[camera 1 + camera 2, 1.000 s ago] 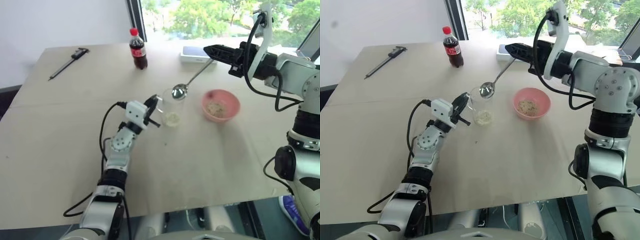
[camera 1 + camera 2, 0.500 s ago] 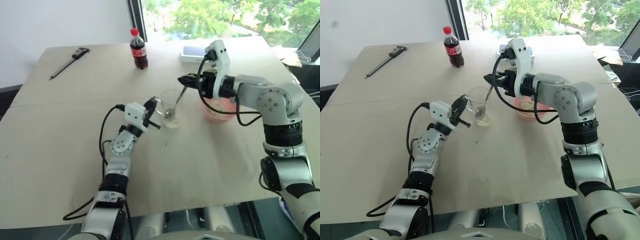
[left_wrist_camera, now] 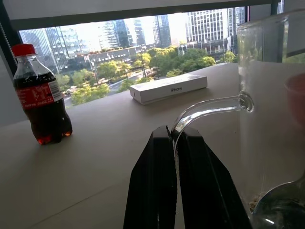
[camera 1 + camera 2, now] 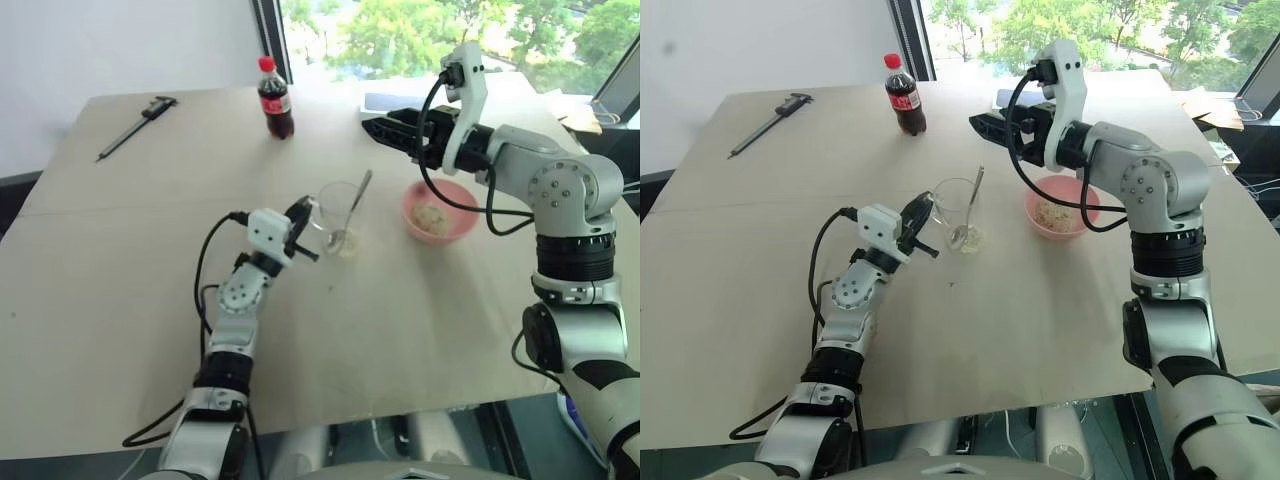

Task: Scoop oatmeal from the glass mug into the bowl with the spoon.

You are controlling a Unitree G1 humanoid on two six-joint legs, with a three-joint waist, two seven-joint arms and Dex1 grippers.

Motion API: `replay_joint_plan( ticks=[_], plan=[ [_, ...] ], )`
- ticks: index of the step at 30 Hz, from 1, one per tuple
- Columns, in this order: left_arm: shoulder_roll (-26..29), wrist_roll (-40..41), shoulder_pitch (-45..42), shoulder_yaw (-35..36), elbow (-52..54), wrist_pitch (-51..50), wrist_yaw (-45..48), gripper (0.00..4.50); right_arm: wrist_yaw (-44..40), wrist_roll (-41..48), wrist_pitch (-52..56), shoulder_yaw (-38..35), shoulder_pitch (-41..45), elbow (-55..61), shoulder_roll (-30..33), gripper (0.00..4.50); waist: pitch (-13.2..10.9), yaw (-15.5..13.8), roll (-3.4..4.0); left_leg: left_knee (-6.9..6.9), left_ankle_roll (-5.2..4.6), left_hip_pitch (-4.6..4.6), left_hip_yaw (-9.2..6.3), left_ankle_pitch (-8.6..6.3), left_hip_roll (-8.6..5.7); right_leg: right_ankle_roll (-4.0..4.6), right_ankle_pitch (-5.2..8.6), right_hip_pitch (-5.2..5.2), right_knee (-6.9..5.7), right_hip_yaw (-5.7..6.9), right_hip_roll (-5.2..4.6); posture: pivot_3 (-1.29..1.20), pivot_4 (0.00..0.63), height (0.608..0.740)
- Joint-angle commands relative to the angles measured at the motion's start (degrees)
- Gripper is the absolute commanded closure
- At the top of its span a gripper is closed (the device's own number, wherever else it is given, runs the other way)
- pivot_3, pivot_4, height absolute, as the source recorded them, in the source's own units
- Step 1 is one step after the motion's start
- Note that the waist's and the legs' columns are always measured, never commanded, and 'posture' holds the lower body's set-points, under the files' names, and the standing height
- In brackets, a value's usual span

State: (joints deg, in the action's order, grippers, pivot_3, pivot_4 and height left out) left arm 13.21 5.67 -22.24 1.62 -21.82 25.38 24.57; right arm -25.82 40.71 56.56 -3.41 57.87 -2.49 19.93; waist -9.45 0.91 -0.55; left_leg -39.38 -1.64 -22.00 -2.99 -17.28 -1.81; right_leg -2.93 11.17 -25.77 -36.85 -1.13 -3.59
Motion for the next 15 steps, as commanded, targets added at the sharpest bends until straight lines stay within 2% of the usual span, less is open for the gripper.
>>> replay_joint_plan(
  ticks=[1, 5, 6, 7, 10, 15],
  plan=[
    [0.5, 0.0, 1.0, 0.4, 2.2, 1.9, -0.2, 4.5, -0.3, 0.2, -0.9, -2.0, 0.6, 1.9, 0.0, 1.14, 0.0, 0.0, 0.0, 0.0, 0.0, 0.0, 0.0, 0.0, 0.0, 0.0, 0.0, 0.0, 0.0, 0.0, 0.0, 0.0, 0.15, 0.74],
    [0.3, 0.9, 1.7, 0.5, 2.9, 1.8, 0.3, 4.5, 0.0, 0.2, -0.8, -2.2, 0.5, 2.1, 0.0, 1.14, 0.0, 0.0, 0.0, 0.0, 0.0, 0.0, 0.0, 0.0, 0.0, 0.0, 0.0, 0.0, 0.01, 0.0, -0.01, 0.0, 0.15, 0.74],
    [0.2, 1.3, 1.8, 0.5, 3.0, 1.7, 0.6, 3.79, 0.1, 0.2, -0.8, -2.2, 0.5, 2.1, 0.0, 1.1, 0.0, 0.0, 0.0, 0.0, 0.0, 0.0, 0.0, 0.0, 0.0, 0.0, 0.0, 0.0, 0.01, 0.0, -0.01, 0.0, 0.15, 0.74],
    [0.2, 1.4, 1.9, 0.4, 3.2, 1.7, 0.8, 3.51, 0.1, 0.2, -0.7, -2.2, 0.5, 2.1, -0.1, 1.1, 0.0, 0.0, 0.0, 0.0, 0.0, 0.0, 0.0, 0.0, 0.0, 0.0, 0.0, 0.0, 0.01, 0.0, -0.01, 0.0, 0.15, 0.74],
    [0.2, 0.8, 2.2, 0.1, 3.3, 2.0, 0.8, 2.27, 0.1, 0.3, -0.7, -2.2, 0.5, 2.1, -0.1, 1.1, 0.0, 0.0, 0.0, 0.0, -0.01, 0.0, 0.0, 0.0, 0.0, 0.0, 0.0, 0.0, 0.01, 0.0, -0.01, 0.0, 0.15, 0.74],
    [0.5, 1.4, 4.2, 0.2, 5.8, 1.7, 1.2, 2.27, -0.6, 0.2, -1.2, -2.3, -0.1, 2.4, 0.6, 1.1, 0.0, 0.0, 0.0, 0.0, 0.0, 0.0, 0.0, 0.0, 0.0, 0.0, 0.0, 0.0, 0.01, -0.01, -0.01, 0.0, 0.15, 0.74]
  ],
)
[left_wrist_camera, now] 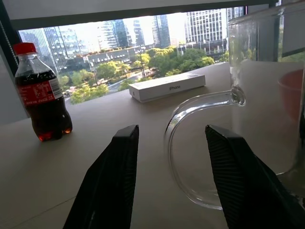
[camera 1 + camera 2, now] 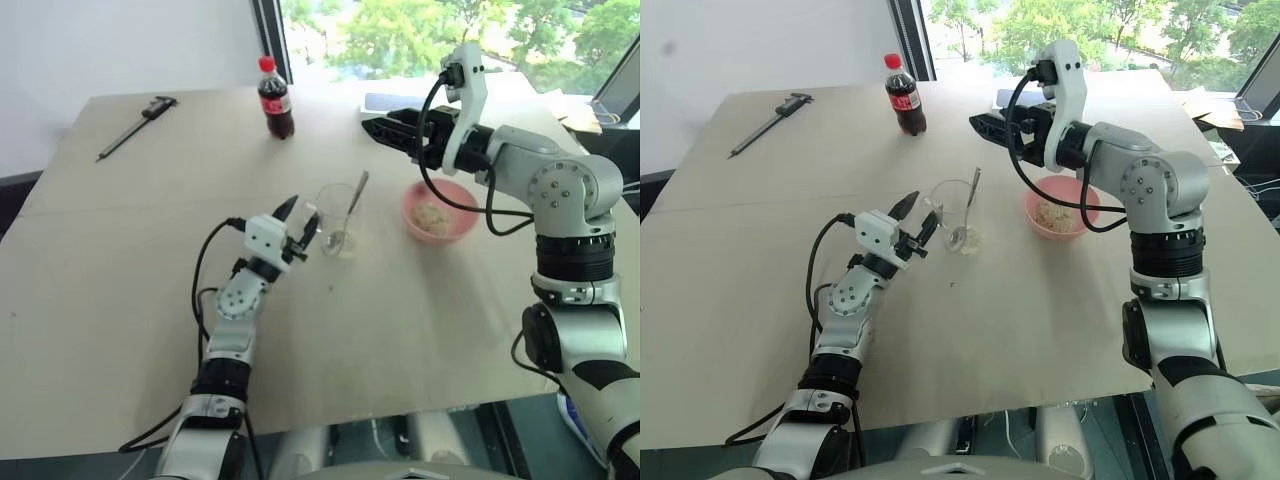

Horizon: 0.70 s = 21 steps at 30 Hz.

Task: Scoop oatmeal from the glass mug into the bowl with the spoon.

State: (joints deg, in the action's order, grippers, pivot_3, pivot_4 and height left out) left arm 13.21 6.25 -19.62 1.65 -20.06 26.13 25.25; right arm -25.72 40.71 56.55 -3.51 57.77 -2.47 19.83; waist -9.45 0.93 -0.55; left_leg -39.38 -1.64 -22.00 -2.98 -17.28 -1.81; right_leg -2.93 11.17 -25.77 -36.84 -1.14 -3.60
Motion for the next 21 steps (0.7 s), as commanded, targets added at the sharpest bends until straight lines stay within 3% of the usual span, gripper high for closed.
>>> replay_joint_plan(
  ticks=[1, 9, 14, 19, 21],
  plan=[
    [0.7, 1.1, 2.4, 0.3, 5.3, 0.5, 0.6, 2.27, -1.1, 0.2, -1.4, -2.4, -0.4, 2.8, 1.1, 1.1, 0.0, 0.0, 0.0, 0.0, 0.0, 0.0, 0.0, 0.0, 0.0, 0.0, 0.0, 0.0, 0.0, 0.0, 0.0, 0.0, 0.15, 0.74],
    [5.6, 5.4, 15.5, 3.2, 25.0, -7.1, 1.5, 2.27, -4.3, 2.3, -7.3, -9.4, -11.5, 9.0, 4.5, 1.1, 0.0, -0.1, 0.0, 0.03, -0.06, -0.06, -0.04, -0.04, 0.03, 0.0, 0.0, -0.01, 0.08, 0.01, -0.06, 0.0, 0.15, 0.74],
    [9.3, 11.8, 31.1, 8.0, 38.4, -15.1, 2.6, 2.27, -9.2, 4.5, -10.5, -13.9, -28.5, 20.5, 8.3, 1.1, 0.0, -0.2, 0.02, 0.16, -0.19, -0.03, -0.07, -0.13, 0.09, 0.02, 0.01, 0.03, 0.17, 0.02, -0.23, 0.0, 0.15, 0.74],
    [9.6, 14.4, 43.8, 10.2, 45.1, -21.7, 1.8, 2.27, -19.8, -5.4, -30.4, -13.7, -56.1, 26.7, 9.0, 1.1, 0.0, -0.6, 0.01, 0.17, -0.28, 0.17, -0.12, -0.18, 0.1, 0.0, 0.04, 0.35, 0.24, 0.16, 0.01, 0.0, 0.15, 0.74],
    [9.2, 14.2, 47.1, 9.3, 46.7, -24.3, 1.3, 2.27, -23.6, -8.9, -37.9, -12.5, -63.2, 25.9, 9.1, 1.1, 0.0, -0.6, 0.05, 0.12, -0.33, 0.35, -0.08, -0.21, 0.08, -0.02, 0.05, 0.55, 0.26, 0.16, 0.01, 0.0, 0.15, 0.74]
  ],
)
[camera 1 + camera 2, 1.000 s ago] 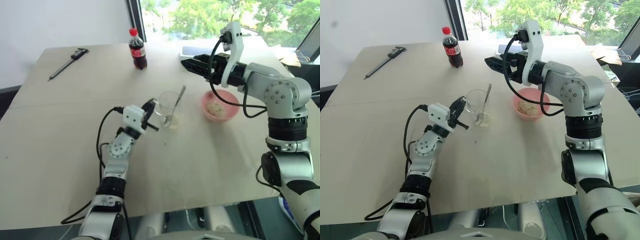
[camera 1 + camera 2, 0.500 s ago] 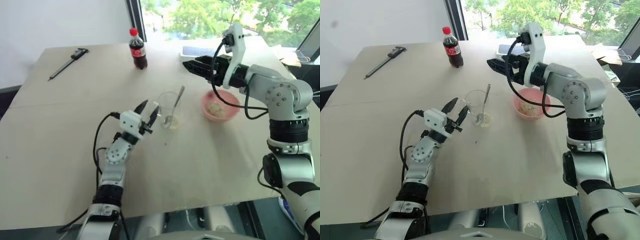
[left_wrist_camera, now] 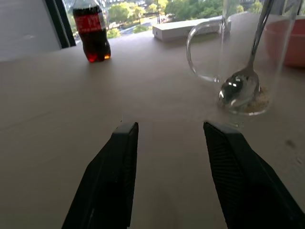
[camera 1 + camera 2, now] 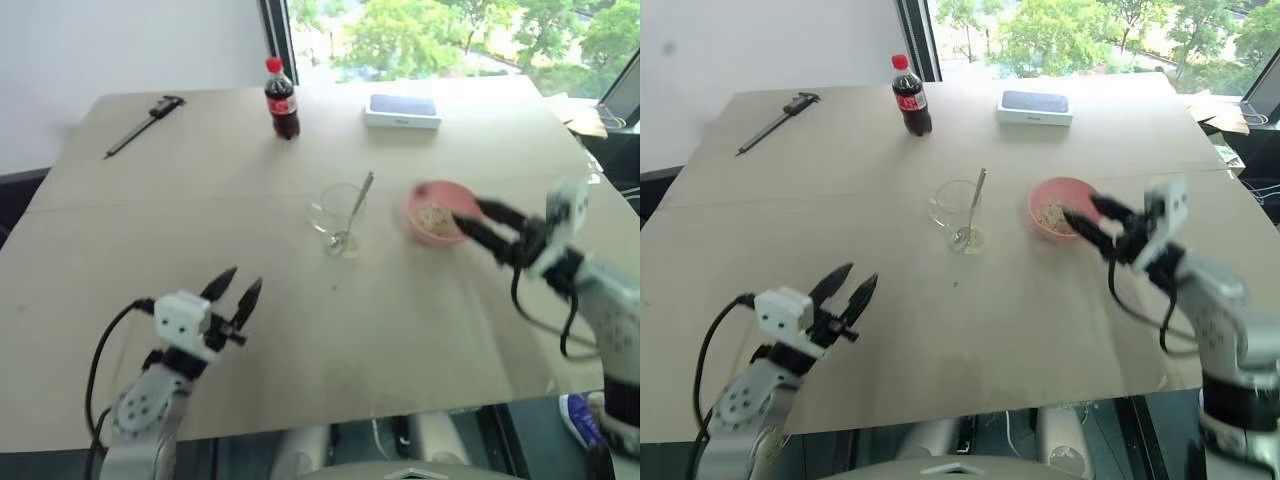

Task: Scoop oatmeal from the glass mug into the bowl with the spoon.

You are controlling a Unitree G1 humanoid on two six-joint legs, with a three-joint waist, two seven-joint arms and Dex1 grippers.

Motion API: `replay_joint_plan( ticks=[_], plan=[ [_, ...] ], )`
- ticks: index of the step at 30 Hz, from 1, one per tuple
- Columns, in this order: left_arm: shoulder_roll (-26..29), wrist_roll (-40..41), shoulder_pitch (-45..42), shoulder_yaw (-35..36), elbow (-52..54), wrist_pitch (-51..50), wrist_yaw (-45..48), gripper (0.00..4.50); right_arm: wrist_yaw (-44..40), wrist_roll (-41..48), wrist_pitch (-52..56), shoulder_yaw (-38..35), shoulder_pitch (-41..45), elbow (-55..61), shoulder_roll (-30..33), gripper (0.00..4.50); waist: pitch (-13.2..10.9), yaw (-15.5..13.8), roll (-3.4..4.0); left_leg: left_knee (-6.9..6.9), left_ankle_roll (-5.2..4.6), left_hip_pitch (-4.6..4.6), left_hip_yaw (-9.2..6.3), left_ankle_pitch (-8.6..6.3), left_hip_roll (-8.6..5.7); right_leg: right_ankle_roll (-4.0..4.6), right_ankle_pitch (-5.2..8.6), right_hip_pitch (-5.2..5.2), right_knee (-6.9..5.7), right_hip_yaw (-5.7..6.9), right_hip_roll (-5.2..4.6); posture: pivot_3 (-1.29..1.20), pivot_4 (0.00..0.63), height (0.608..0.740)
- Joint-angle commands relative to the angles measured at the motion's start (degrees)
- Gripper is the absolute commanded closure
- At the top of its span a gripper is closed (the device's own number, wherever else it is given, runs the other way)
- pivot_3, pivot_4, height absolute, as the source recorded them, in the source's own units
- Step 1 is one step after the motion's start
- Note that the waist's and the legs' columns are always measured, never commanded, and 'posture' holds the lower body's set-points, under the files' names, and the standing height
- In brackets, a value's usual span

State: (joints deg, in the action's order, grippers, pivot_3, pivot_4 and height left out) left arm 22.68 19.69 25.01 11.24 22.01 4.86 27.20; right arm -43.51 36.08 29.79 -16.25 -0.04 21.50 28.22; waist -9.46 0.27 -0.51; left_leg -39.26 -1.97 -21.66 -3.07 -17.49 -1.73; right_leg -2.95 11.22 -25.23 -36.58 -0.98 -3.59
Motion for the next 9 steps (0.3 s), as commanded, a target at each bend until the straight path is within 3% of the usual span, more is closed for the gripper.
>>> replay_joint_plan(
  ticks=[1, 6, 9],
  plan=[
    [-0.4, 0.3, 3.5, -0.9, 5.2, -3.8, -0.8, 2.27, -6.7, -5.3, -13.4, 0.6, -7.0, 1.2, 0.6, 1.1, 0.0, 0.3, 0.0, -0.02, 0.0, 0.08, 0.05, 0.0, 0.0, -0.01, 0.01, 0.07, 0.0, -0.04, 0.01, 0.0, 0.15, 0.74],
    [-0.2, -2.6, 6.5, -4.7, 5.3, -5.9, 0.3, 2.27, -11.0, -11.5, -25.9, 4.0, -11.9, -5.1, 0.2, 1.1, -0.1, 1.0, 0.03, 0.02, -0.12, 1.52, 0.27, -0.14, 0.4, -0.19, 0.43, 1.53, 0.47, -0.22, 0.41, 0.0, 0.15, 0.74],
    [-0.2, -4.3, 5.9, -5.5, 4.7, -4.6, 0.4, 2.27, -10.7, -12.4, -28.6, 4.8, -12.1, -7.7, -0.1, 1.1, -0.2, 1.0, 0.01, 0.15, -0.12, 1.67, 0.27, -0.17, 0.48, -0.18, 0.43, 1.65, 0.55, -0.21, 0.45, 0.0, 0.15, 0.74]
  ],
)
